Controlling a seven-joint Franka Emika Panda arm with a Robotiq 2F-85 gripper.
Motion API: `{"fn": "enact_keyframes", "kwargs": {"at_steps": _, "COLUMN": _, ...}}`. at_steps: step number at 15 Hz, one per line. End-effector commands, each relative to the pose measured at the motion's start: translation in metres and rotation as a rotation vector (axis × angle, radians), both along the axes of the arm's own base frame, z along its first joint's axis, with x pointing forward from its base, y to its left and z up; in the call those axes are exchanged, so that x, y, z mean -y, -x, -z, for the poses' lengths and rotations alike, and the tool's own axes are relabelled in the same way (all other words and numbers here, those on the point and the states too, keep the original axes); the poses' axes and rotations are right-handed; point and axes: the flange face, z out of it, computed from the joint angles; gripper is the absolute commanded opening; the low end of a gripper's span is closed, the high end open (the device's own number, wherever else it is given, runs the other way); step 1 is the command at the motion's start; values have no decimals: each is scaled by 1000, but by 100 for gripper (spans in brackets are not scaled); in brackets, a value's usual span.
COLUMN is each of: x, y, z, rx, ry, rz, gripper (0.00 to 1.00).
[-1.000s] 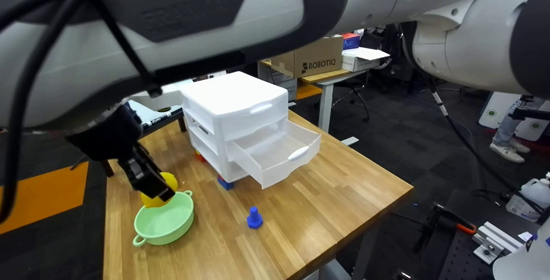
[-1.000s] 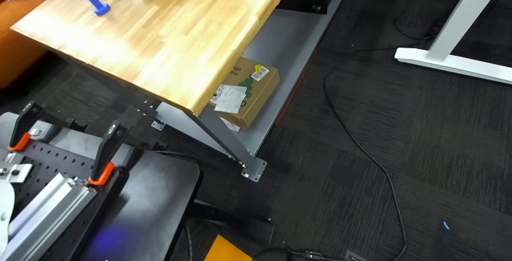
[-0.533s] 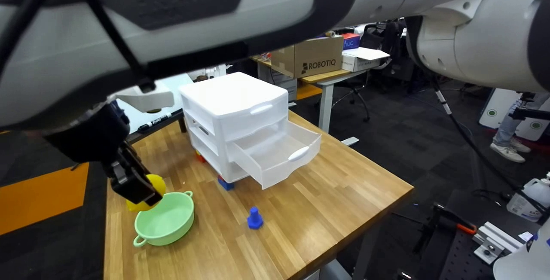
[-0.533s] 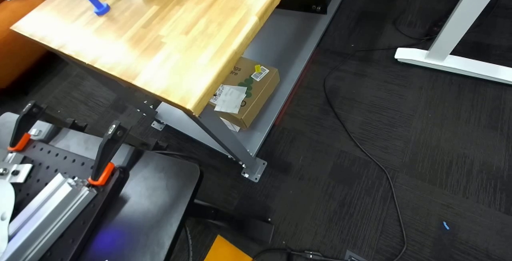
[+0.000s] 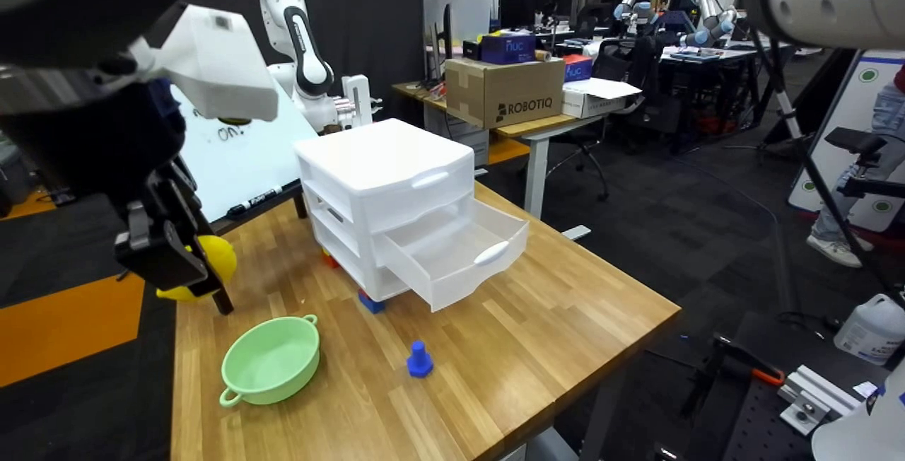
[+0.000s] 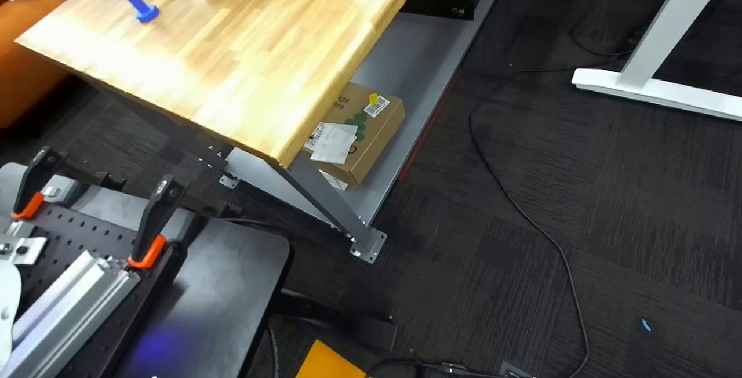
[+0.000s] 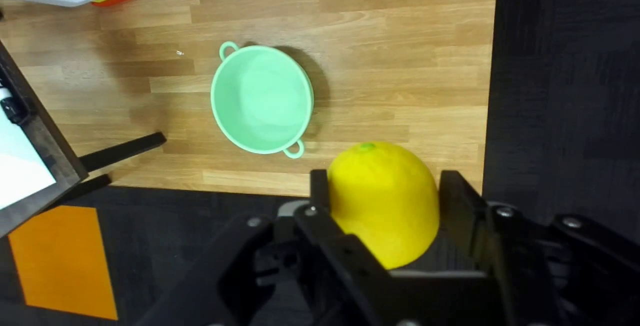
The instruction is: Pick up the lemon from the green pot then place it inside the open drawer
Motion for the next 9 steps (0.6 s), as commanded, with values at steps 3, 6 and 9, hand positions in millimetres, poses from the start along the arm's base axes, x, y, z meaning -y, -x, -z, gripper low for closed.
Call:
{"fn": "enact_keyframes", "kwargs": {"at_steps": 3, "x": 8, "y": 8, "z": -2, "rx": 18, "ry": -3, "rz": 28, "gripper": 57}}
{"fn": "enact_keyframes", "kwargs": {"at_steps": 6, "x": 9, "y": 7, "z": 4, "rx": 18, "ry": -3, "rz": 28, "gripper": 57}}
{"fn": "enact_keyframes", "kwargs": {"at_steps": 9, "x": 9, "y": 7, "z": 3, "rx": 19, "ry": -4, "rz": 28, "gripper": 57}}
